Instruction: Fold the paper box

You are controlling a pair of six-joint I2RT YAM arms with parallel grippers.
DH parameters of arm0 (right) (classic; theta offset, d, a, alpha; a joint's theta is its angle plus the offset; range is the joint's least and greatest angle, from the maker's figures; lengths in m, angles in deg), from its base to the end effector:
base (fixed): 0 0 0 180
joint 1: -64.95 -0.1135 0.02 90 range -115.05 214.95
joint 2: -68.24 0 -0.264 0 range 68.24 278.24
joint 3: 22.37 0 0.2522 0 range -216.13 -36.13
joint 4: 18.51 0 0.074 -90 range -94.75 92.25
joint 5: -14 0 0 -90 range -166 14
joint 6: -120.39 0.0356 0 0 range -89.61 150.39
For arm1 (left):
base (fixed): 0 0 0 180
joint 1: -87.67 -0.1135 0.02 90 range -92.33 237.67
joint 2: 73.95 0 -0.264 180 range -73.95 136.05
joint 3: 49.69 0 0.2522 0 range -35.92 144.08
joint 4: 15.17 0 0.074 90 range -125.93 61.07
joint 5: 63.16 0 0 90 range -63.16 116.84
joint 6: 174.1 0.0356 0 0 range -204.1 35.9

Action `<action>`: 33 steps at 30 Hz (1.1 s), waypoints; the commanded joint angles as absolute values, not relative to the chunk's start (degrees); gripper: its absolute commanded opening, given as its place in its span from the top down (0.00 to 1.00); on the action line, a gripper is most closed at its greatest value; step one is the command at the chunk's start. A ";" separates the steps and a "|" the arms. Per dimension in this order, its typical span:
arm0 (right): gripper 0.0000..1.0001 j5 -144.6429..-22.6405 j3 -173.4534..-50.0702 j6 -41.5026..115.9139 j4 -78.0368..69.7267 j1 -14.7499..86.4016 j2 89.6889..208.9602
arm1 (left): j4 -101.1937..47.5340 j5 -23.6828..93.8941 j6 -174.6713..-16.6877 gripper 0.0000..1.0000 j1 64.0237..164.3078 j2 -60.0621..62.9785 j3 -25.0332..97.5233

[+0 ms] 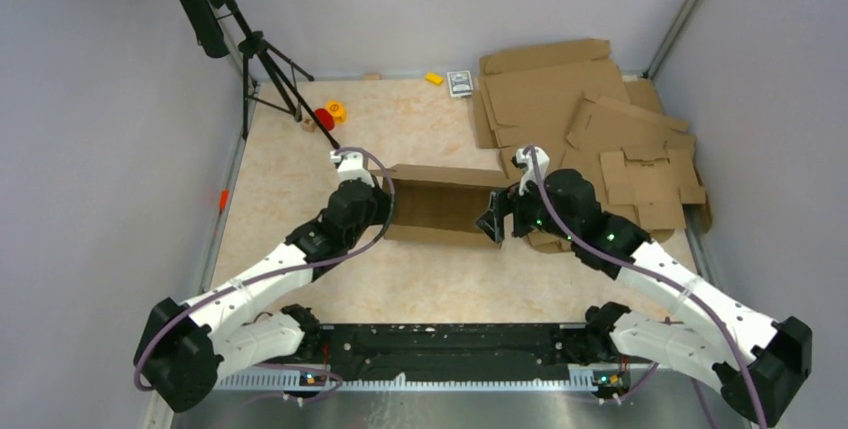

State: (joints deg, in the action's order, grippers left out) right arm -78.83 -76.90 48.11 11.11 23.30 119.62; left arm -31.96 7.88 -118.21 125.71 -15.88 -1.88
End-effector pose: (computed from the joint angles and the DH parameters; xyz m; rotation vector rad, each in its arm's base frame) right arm 0.1521 0.1376 0.2848 -0.4678 2.0522 0.6905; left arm 0.1839 -0.1292 0.2437 -0.1382 2.0413 -0.4590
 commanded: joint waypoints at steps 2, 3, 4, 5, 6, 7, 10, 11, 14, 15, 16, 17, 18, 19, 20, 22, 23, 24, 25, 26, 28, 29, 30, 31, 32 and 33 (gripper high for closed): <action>0.17 -94.68 -88.49 46.00 24.41 22.50 120.68 | -30.04 8.23 -117.09 0.99 125.99 -14.75 -2.63; 0.17 -97.23 -90.20 45.28 26.70 22.50 121.08 | -29.57 8.32 -116.94 0.99 125.99 -14.57 -2.80; 0.17 -99.68 -91.61 44.91 28.24 22.50 121.13 | -29.45 8.43 -116.81 0.99 125.99 -14.42 -3.16; 0.17 -101.81 -93.00 44.91 29.06 22.50 120.84 | -27.80 8.52 -116.80 0.99 125.99 -14.32 -3.56; 0.17 -104.06 -94.49 44.96 29.34 22.50 120.36 | -27.19 8.56 -116.87 0.99 125.99 -14.18 -3.89; 0.17 -105.78 -95.93 45.09 29.23 22.50 120.02 | -26.73 8.60 -116.87 0.99 125.99 -14.04 -4.16; 0.17 -103.65 -101.13 44.52 29.74 22.50 120.72 | -25.56 8.84 -117.03 1.00 125.99 -13.75 -5.22; 0.17 -100.86 -102.60 43.68 30.19 22.50 121.56 | -25.02 9.21 -117.06 1.00 125.99 -13.73 -5.69; 0.17 -88.77 -106.02 41.87 31.69 22.55 125.85 | -23.67 9.90 -117.14 1.00 125.99 -13.95 -7.15; 0.17 -84.25 -106.83 41.53 31.53 22.69 127.26 | -23.51 9.94 -117.15 1.00 126.01 -14.08 -7.44; 0.18 -81.10 -107.28 41.58 31.04 22.99 129.15 | -23.49 9.86 -117.10 1.00 125.99 -14.29 -7.71; 0.25 -78.66 -107.35 41.85 30.38 23.54 130.56 | -23.53 9.85 -117.00 1.00 125.99 -14.50 -7.93; 0.29 -77.52 -107.15 41.82 29.39 24.25 131.82 | -23.57 9.73 -116.83 1.00 125.99 -14.74 -8.16; 0.31 -77.61 -106.62 42.00 28.40 25.11 133.24 | -23.58 9.71 -116.66 1.00 125.99 -14.97 -8.34; 0.34 -79.31 -105.96 42.16 27.53 26.31 134.78 | -23.66 9.72 -116.50 1.00 125.99 -15.24 -8.53; 0.38 -84.01 -104.58 42.87 26.00 28.66 138.20 | -23.74 10.52 -116.24 0.99 125.99 -15.73 -8.95; 0.43 -85.92 -103.75 43.24 25.09 29.26 139.90 | -23.89 11.00 -116.14 0.99 126.03 -16.06 -9.16; 0.47 -87.73 -102.73 43.55 24.35 29.61 141.36 | -24.29 11.64 -115.99 0.97 125.99 -16.46 -9.27; 0.49 -88.79 -101.82 43.85 23.63 29.88 142.76 | -25.05 12.29 -115.79 0.95 125.99 -16.96 -9.20; 0.50 -89.18 -100.95 44.10 22.99 29.98 143.97 | -26.32 12.67 -115.63 0.93 125.99 -17.50 -9.03; 0.51 -89.36 -99.22 44.55 21.40 30.26 145.79 | -34.02 12.67 -117.47 0.84 125.99 -19.17 -6.31; 0.51 -89.66 -98.37 44.79 20.53 30.32 146.48 | -39.02 13.17 -118.13 0.77 125.99 -20.07 -4.79; 0.51 -90.07 -97.59 44.85 19.84 30.32 146.98 | -43.18 14.04 -118.85 0.67 126.01 -20.93 -3.62; 0.52 -90.44 -96.96 45.00 19.19 30.32 147.60 | -47.30 14.85 -119.36 0.59 125.99 -21.74 -2.55; 0.53 -90.66 -96.33 45.05 18.59 30.32 148.01 | -51.14 16.18 -119.81 0.53 125.99 -22.31 -1.46; 0.53 -90.74 -95.87 45.07 18.11 30.32 148.44 | -54.82 17.55 -120.27 0.50 125.99 -22.78 -0.40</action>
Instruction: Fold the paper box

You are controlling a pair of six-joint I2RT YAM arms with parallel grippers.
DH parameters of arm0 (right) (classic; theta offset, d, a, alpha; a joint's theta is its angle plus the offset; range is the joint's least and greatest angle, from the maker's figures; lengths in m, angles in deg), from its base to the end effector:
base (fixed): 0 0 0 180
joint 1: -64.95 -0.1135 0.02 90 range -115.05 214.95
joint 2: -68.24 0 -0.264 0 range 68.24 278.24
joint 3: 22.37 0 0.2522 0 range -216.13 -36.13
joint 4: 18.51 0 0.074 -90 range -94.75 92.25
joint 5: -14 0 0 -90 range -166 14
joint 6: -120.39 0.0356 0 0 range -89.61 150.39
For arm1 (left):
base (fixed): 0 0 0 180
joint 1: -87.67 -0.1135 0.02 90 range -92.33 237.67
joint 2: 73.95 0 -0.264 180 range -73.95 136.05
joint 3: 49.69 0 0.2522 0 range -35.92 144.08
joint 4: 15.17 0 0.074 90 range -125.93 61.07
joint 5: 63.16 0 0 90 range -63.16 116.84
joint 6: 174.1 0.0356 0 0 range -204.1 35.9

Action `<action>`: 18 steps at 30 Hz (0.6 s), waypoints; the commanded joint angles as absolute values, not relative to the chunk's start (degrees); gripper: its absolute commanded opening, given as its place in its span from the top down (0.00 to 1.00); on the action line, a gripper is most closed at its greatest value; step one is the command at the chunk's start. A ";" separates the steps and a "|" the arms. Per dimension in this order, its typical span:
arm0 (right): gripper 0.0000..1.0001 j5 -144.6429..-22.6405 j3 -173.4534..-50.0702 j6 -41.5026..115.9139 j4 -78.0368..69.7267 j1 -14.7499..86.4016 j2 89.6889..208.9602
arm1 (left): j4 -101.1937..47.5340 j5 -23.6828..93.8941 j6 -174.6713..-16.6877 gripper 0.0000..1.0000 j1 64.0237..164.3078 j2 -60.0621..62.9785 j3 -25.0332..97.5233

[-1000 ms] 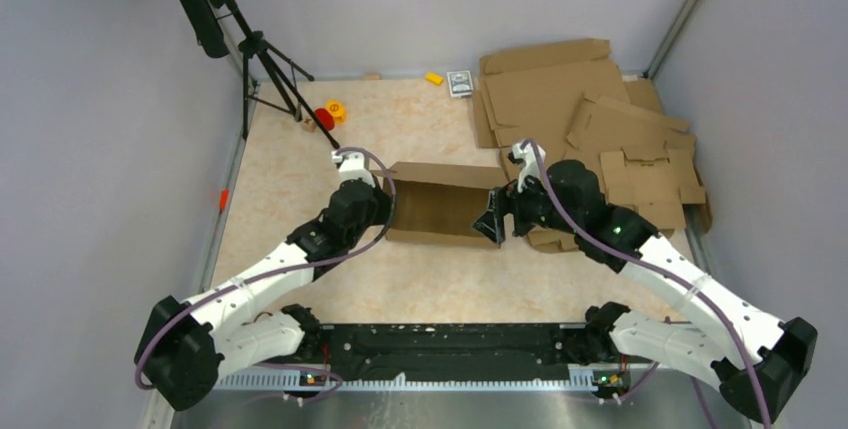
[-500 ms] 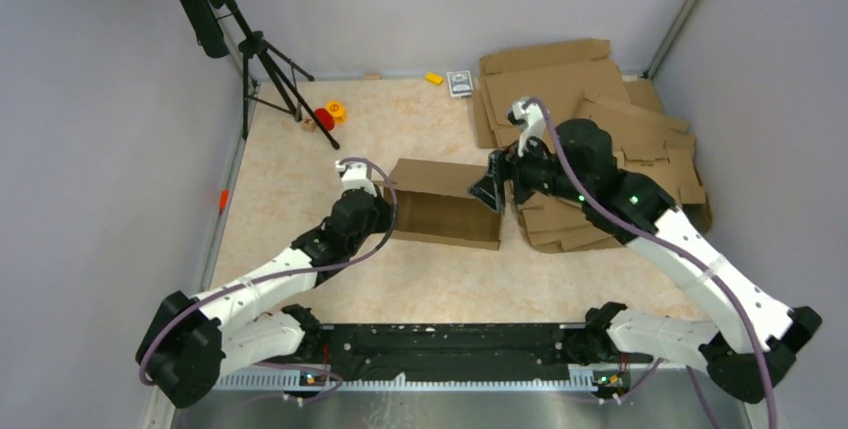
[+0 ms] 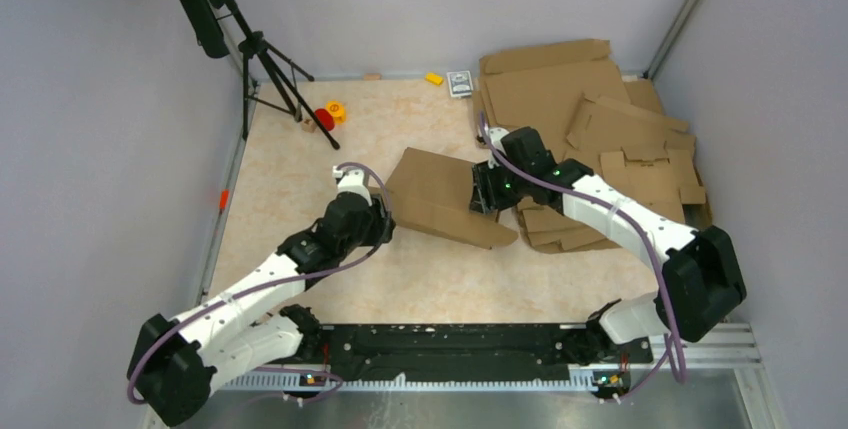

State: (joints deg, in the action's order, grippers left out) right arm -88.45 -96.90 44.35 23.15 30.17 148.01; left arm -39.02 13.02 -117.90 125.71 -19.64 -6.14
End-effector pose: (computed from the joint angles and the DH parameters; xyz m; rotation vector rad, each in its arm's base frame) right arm 0.2409 0.1766 0.2709 -0.5499 2.4057 0.6467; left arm 0.1652 -0.1185 0.2192 -0.0581 2.1907 -0.4588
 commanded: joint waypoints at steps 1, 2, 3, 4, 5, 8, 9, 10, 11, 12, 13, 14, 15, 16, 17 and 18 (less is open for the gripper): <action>0.53 -90.87 -95.36 45.13 17.61 30.32 148.87 | -58.53 18.74 -120.98 0.48 125.99 -23.22 0.66; 0.54 -90.98 -94.85 45.20 17.04 30.30 149.18 | -62.42 19.81 -121.60 0.47 125.99 -24.17 1.48; 0.54 -91.02 -94.46 45.27 16.51 30.32 149.39 | -64.53 20.30 -122.13 0.46 125.99 -25.46 2.16; 0.54 -91.07 -93.96 45.38 15.86 30.32 149.57 | -66.09 20.46 -122.48 0.45 126.00 -27.07 2.72; 0.54 -91.16 -93.49 45.45 15.29 30.32 149.67 | -66.94 20.22 -122.72 0.45 126.00 -28.94 3.21; 0.54 -91.09 -92.82 45.28 14.61 30.31 150.09 | -65.34 17.67 -123.29 0.44 125.92 -33.86 3.25; 0.54 -91.18 -92.96 45.14 14.74 30.32 150.19 | -64.35 17.29 -122.79 0.46 125.67 -34.33 3.29; 0.54 -91.20 -93.20 44.76 15.04 30.31 150.22 | -63.79 17.36 -122.13 0.50 125.33 -33.84 3.97; 0.55 -91.21 -93.68 44.12 15.63 30.30 150.23 | -63.60 17.62 -120.97 0.54 124.58 -32.68 5.10; 0.55 -91.02 -94.31 43.58 16.68 30.28 150.19 | -63.61 17.77 -119.94 0.59 123.92 -31.07 6.67; 0.55 -90.66 -94.95 43.00 17.59 30.32 150.16 | -63.71 17.90 -118.80 0.62 123.29 -29.21 8.51; 0.55 -90.08 -95.69 42.39 18.58 30.29 150.11 | -63.56 18.00 -117.68 0.65 122.54 -27.49 10.24; 0.55 -89.36 -96.35 41.91 19.43 30.32 149.95 | -63.09 18.24 -116.47 0.67 121.85 -25.86 12.30; 0.55 -88.65 -96.87 41.41 20.06 30.32 149.84 | -62.21 18.69 -115.34 0.70 120.87 -24.34 13.77; 0.55 -88.03 -97.39 40.99 20.36 30.32 149.73 | -60.53 19.65 -114.14 0.72 119.70 -22.40 14.95; 0.55 -87.82 -97.68 40.69 20.64 30.32 149.80 | -59.11 21.36 -113.15 0.73 118.37 -20.97 16.17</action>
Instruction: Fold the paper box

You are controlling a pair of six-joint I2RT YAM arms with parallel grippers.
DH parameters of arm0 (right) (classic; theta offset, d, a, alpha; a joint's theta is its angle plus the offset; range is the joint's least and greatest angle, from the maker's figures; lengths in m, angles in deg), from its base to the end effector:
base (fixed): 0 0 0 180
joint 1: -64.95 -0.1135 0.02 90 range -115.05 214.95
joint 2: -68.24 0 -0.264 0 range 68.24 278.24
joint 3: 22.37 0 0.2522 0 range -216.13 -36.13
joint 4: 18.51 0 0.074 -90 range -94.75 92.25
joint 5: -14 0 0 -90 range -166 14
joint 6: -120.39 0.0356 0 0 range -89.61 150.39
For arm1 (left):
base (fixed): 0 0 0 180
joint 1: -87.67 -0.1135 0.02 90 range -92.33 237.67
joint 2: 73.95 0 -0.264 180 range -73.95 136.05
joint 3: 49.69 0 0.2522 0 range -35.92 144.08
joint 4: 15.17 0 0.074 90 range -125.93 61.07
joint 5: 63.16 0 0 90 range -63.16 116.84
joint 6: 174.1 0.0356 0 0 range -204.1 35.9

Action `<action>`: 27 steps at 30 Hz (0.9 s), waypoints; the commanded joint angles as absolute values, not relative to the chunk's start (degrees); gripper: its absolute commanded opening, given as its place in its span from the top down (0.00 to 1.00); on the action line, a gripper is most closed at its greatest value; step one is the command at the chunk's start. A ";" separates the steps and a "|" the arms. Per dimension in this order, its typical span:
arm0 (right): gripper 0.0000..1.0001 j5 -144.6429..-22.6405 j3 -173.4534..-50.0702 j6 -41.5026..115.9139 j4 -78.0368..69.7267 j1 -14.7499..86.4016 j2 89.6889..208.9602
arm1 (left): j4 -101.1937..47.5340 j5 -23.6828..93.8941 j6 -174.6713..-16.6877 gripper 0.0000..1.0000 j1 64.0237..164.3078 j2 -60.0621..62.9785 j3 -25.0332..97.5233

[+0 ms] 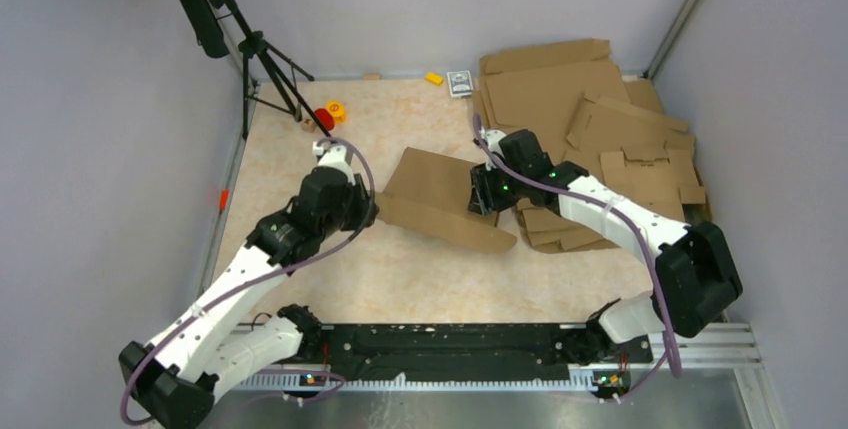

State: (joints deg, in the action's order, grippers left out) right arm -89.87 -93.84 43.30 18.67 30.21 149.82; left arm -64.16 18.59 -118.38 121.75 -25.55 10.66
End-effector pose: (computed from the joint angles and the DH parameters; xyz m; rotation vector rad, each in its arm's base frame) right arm 0.2443 0.1798 0.2506 -0.5836 2.4053 0.6656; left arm 0.1508 -0.0959 0.2973 -0.0849 2.2541 -0.4964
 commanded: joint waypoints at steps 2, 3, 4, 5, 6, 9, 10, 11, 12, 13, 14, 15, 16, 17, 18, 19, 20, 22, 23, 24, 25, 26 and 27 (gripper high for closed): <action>0.55 -87.27 -98.44 40.44 20.91 30.32 150.03 | -55.51 24.76 -111.30 0.75 115.84 -17.86 18.14; 0.55 -87.13 -98.60 40.47 20.99 30.32 150.27 | -53.82 27.44 -110.35 0.77 114.82 -16.06 19.05; 0.55 -87.14 -98.67 40.54 20.89 30.32 150.30 | -52.31 28.95 -109.67 0.78 114.25 -14.54 19.88; 0.57 -87.12 -98.58 40.72 20.66 30.32 150.26 | -51.44 29.52 -109.13 0.80 114.14 -12.71 20.83; 0.59 -87.12 -98.43 40.91 20.42 30.32 150.14 | -50.50 29.76 -108.65 0.81 114.09 -10.93 21.52; 0.61 -86.93 -97.06 41.64 18.72 30.32 149.44 | -48.28 30.83 -108.25 0.92 113.68 -5.94 21.74; 0.65 -86.90 -96.42 41.95 18.15 30.32 149.23 | -47.52 31.80 -108.31 0.96 113.46 -4.23 21.35; 0.69 -86.97 -95.73 42.17 17.70 30.32 149.12 | -46.96 32.90 -108.49 0.98 113.17 -2.62 20.98; 0.70 -87.01 -94.92 42.43 17.26 30.32 149.02 | -46.92 33.70 -108.61 1.00 113.01 -1.07 20.60; 0.72 -87.08 -94.17 42.68 16.90 30.32 149.02 | -46.87 33.96 -108.62 1.00 112.92 0.50 20.37; 0.74 -87.15 -93.27 42.79 16.53 30.32 148.97 | -46.86 34.04 -108.70 1.00 112.85 1.77 19.71; 0.77 -87.10 -92.36 42.89 16.20 30.32 148.95 | -46.80 34.12 -108.92 1.00 112.76 2.97 19.11; 0.78 -86.95 -91.62 42.95 15.95 30.32 149.01 | -46.51 34.09 -109.09 1.00 112.79 3.97 18.25; 0.79 -86.73 -90.80 43.05 15.72 30.32 149.05 | -46.02 34.01 -109.28 1.00 112.67 4.66 17.35; 0.79 -86.56 -90.05 43.12 15.43 30.32 149.09 | -45.68 33.91 -109.57 1.00 112.64 5.24 16.35; 0.79 -86.45 -89.33 43.12 15.12 30.32 149.10 | -45.23 33.88 -109.81 1.00 112.64 5.68 15.32; 0.79 -86.19 -88.70 43.13 14.82 30.32 149.17 | -44.69 34.00 -110.11 1.00 112.63 5.79 14.49; 0.81 -85.80 -88.12 43.23 14.63 30.32 149.40 | -43.74 34.48 -110.88 1.00 112.58 5.77 12.72; 0.82 -85.66 -88.19 43.29 14.67 30.32 149.43 | -43.30 35.02 -111.33 1.00 112.61 5.60 12.06; 0.84 -85.69 -88.49 43.29 14.96 30.37 149.45 | -42.91 35.50 -111.75 1.00 112.59 5.41 11.54; 0.84 -85.72 -89.26 43.29 15.30 30.41 149.39 | -42.68 35.86 -111.93 1.00 112.62 5.34 11.24; 0.85 -85.77 -89.89 43.21 15.73 30.41 149.15 | -42.76 36.00 -111.98 1.00 112.58 5.12 11.31; 0.85 -85.63 -90.69 43.07 16.48 30.40 148.88 | -43.31 35.73 -111.90 1.00 112.61 4.96 11.65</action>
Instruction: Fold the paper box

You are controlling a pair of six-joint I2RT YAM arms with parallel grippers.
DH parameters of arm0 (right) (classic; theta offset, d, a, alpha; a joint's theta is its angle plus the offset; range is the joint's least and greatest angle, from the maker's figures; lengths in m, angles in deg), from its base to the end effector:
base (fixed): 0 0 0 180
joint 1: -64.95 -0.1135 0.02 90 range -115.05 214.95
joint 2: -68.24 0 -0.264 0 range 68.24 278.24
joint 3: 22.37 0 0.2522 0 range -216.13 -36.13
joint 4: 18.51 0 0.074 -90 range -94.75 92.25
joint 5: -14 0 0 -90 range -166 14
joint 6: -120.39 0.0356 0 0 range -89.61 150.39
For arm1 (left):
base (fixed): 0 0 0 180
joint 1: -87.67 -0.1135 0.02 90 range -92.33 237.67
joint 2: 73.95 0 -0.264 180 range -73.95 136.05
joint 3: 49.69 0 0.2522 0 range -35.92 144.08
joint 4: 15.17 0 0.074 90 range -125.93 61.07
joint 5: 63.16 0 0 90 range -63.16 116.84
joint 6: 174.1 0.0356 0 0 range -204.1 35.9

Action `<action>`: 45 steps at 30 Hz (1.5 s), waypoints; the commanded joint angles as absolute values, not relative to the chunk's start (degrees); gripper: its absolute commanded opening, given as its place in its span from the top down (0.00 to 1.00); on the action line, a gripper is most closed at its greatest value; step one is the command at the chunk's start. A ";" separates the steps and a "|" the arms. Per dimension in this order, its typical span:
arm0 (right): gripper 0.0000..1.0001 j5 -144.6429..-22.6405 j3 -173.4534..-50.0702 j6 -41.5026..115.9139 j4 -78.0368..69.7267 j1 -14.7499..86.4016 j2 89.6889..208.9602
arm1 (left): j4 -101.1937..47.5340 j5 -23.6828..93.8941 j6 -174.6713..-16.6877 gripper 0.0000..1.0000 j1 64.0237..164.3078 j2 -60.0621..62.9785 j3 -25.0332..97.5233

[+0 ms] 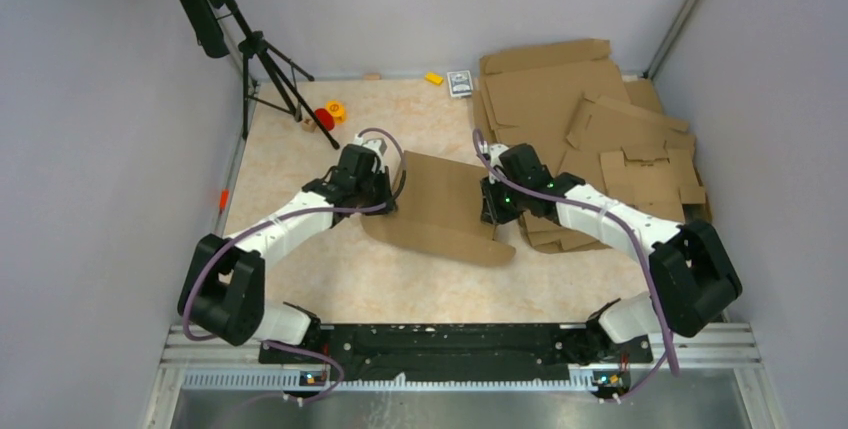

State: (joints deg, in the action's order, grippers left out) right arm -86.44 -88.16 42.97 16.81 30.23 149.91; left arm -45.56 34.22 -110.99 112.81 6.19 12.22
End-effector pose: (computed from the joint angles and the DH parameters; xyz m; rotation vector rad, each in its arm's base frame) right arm 0.2369 0.1720 0.2208 -0.5664 2.4704 0.5698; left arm 0.2575 -0.1259 0.2127 0.0226 2.4906 -0.5568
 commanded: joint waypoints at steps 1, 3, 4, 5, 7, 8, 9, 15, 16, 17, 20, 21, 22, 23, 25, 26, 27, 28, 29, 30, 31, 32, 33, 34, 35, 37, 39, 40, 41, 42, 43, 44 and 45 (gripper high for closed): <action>0.86 -85.44 -91.50 42.92 17.02 30.41 148.59 | -44.14 35.50 -111.62 1.00 112.56 4.56 12.23; 0.88 -85.38 -92.98 42.70 18.22 30.41 147.90 | -45.97 35.83 -111.16 1.00 112.56 3.13 13.77; 0.88 -85.40 -93.33 42.62 18.57 30.37 147.47 | -46.47 36.41 -111.04 1.00 112.56 2.06 14.11; 0.88 -85.55 -93.31 42.64 18.62 30.41 147.11 | -46.54 36.76 -111.12 1.00 112.60 1.02 14.21; 0.89 -85.75 -92.40 42.84 18.24 30.41 146.57 | -45.89 36.95 -111.17 1.00 112.59 -0.83 13.32; 0.89 -85.94 -91.49 43.08 17.69 30.41 146.53 | -45.38 36.41 -110.87 1.00 112.62 -1.13 12.57; 0.89 -86.16 -90.40 43.37 16.97 30.42 146.57 | -45.15 35.71 -110.83 1.00 112.62 -1.11 11.95; 1.00 -88.55 -82.76 45.64 12.99 30.38 148.11 | -42.55 36.51 -111.83 1.00 112.41 2.28 7.95; 1.00 -88.99 -82.03 45.74 12.56 30.41 148.40 | -42.03 36.83 -112.27 1.00 112.39 2.59 7.30; 1.00 -89.24 -81.52 45.93 12.30 30.41 148.55 | -41.55 37.06 -112.57 1.00 112.39 2.86 6.68; 1.00 -88.36 -82.23 45.67 13.32 30.41 148.36 | -41.56 36.56 -112.81 1.00 112.44 2.85 6.26; 1.00 -87.85 -82.98 45.31 14.40 30.36 147.87 | -42.37 35.93 -112.62 1.00 112.44 2.56 6.66; 1.00 -87.35 -84.14 44.94 15.27 30.38 147.14 | -43.04 35.30 -112.50 1.00 112.43 1.78 7.16; 1.00 -86.76 -84.98 44.58 16.05 30.41 146.23 | -43.45 34.84 -112.49 1.00 112.40 0.79 7.35; 1.00 -85.60 -86.17 44.22 17.27 30.41 144.14 | -43.73 34.21 -112.49 1.00 112.45 -2.15 7.36; 1.00 -85.30 -86.48 44.23 17.57 30.41 143.16 | -43.82 33.93 -112.49 1.00 112.44 -3.35 7.37; 1.00 -85.22 -86.55 44.19 17.83 30.41 142.11 | -44.06 33.45 -112.44 1.00 112.40 -4.41 7.36; 1.00 -85.23 -86.39 44.28 17.99 30.40 141.22 | -44.31 33.04 -112.41 1.00 112.43 -5.15 7.32; 1.00 -85.51 -86.09 44.42 17.90 30.41 140.64 | -44.39 32.50 -112.34 1.00 112.40 -5.67 7.19; 1.00 -85.77 -85.48 44.50 17.63 30.41 140.13 | -44.25 31.86 -112.27 1.00 112.43 -5.93 6.80; 1.00 -86.03 -84.67 44.69 17.24 30.41 139.98 | -43.90 31.18 -112.16 1.00 112.44 -5.98 6.41; 1.00 -86.05 -83.86 44.80 16.81 30.41 140.08 | -43.36 30.67 -112.00 1.00 112.39 -5.67 5.80; 1.00 -86.10 -82.98 44.94 16.38 30.37 140.43 | -42.87 30.41 -112.08 1.00 112.40 -5.09 5.32; 1.00 -86.22 -82.21 45.06 15.89 30.41 140.99 | -42.04 30.25 -112.12 1.00 112.40 -4.40 4.80; 1.00 -86.46 -81.48 45.17 15.37 30.41 142.11 | -41.35 30.21 -112.13 1.00 112.45 -3.45 4.40; 1.00 -87.02 -80.76 45.28 14.72 30.41 144.03 | -40.23 30.14 -112.22 1.00 112.37 -1.12 3.87; 1.00 -86.90 -81.41 44.96 15.57 30.41 145.36 | -39.61 30.18 -112.22 1.00 112.44 0.09 3.55; 1.00 -86.56 -81.92 44.98 16.07 30.41 145.44 | -39.53 30.14 -112.16 1.00 112.41 0.64 3.50; 1.00 -86.21 -82.42 44.99 16.40 30.41 145.14 | -39.53 30.07 -112.02 1.00 112.42 1.10 3.39; 1.00 -85.93 -83.04 45.00 16.81 30.50 144.58 | -39.79 29.69 -111.97 1.00 112.45 1.20 3.38; 1.00 -85.55 -83.71 44.82 17.15 30.68 143.79 | -40.22 28.97 -111.89 1.00 112.45 1.10 3.54; 1.00 -84.99 -84.56 44.54 17.58 30.94 143.12 | -40.81 28.18 -111.87 1.00 112.45 0.74 3.62; 1.00 -84.30 -85.49 44.27 17.93 31.25 142.52 | -41.14 27.65 -111.80 1.00 112.45 -0.02 3.49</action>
